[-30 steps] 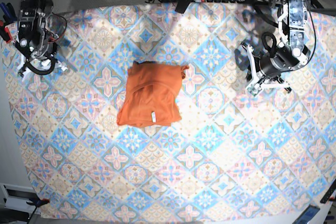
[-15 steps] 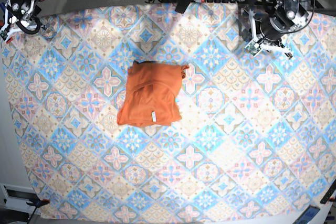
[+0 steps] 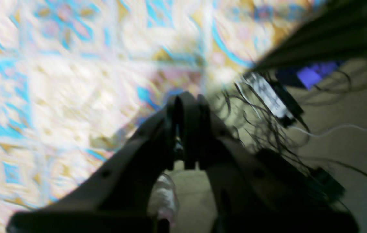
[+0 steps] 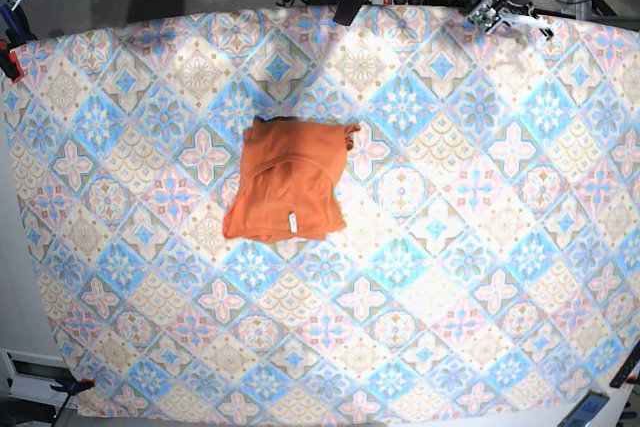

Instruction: Fold the T-shirt properly

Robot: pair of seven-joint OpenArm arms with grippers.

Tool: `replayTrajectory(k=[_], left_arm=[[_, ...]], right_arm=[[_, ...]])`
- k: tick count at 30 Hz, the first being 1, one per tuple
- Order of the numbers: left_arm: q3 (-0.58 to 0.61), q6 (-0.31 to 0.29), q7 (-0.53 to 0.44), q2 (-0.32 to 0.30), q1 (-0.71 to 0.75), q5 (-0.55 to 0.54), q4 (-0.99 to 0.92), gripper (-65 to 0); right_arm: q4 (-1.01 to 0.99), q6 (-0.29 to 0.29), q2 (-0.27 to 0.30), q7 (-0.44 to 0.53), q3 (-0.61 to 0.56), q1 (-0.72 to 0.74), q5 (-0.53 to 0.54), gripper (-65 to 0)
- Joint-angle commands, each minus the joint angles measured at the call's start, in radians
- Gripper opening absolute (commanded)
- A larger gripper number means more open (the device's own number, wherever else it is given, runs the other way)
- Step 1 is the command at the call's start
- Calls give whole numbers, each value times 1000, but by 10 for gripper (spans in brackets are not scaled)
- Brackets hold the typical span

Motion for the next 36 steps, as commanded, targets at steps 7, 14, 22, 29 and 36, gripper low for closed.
replayTrajectory(k=[7, 14, 22, 29, 36], left_arm=[[2, 5, -18, -11, 26, -3, -120, -623], [2, 5, -159, -9, 14, 8, -373, -623], [8, 5, -259, 58, -186, 144, -795, -623], [16, 5, -378, 69, -484, 253, -1355, -622], [16, 5, -558, 69, -777, 362, -1892, -619]], right_arm=[[-224, -5, 10, 109, -83, -14, -16, -648], [-538, -4, 13, 301, -258, 64, -16, -648], [-1022, 136, 11, 536, -474, 320, -14, -648], [-1525, 437, -22, 783, -497, 578, -10, -648], [-1897, 661, -56, 961, -499, 793, -14, -646]])
